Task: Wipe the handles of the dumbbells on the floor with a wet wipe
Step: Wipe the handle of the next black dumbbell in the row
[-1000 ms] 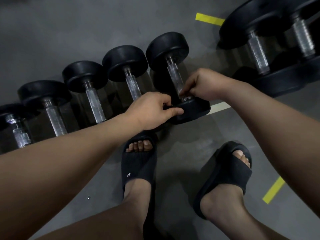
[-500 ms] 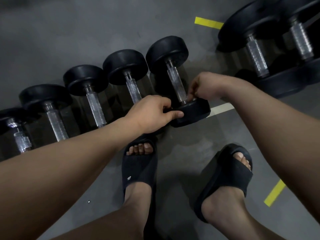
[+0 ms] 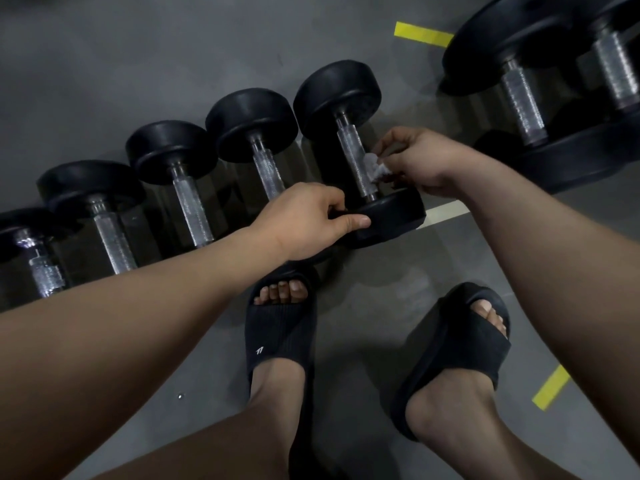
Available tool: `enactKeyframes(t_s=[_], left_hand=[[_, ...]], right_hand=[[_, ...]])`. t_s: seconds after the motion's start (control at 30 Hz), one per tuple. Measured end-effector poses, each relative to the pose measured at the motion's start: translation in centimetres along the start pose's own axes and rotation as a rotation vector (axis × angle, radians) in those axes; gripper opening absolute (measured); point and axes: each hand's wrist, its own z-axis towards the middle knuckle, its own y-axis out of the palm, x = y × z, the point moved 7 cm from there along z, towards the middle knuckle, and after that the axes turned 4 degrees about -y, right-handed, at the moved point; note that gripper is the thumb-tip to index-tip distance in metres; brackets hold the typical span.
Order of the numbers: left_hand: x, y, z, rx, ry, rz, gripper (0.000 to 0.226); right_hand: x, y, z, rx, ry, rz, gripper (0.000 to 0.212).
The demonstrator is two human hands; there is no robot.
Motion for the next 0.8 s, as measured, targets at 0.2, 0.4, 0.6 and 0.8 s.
enactKeyframes(t_s=[0.2,0.4,0.6,0.8], left_hand=[[0.0,0.0,0.1,-0.004,0.002,-0.002,0.047],[0.0,0.0,0.1,0.007,0.016,0.002,0.049],[-0.1,0.1,0.2,0.027,0.031,0.009,0.048],[-0.1,0.2,0.3,0.033,0.045,0.01,0.052]], right_hand=[[-0.1,-0.4,0.1,0.153,-0.043,-0.079,0.023],[-0.9,-0.2,-0.9,0.14,-0.115,-0.206,0.019],[-2.8,0.5,0.1,0.227,-0.282,-0.459,0.013],[-3.5,0.8,0.4,0.336,-0.318,-0.501,0.013]])
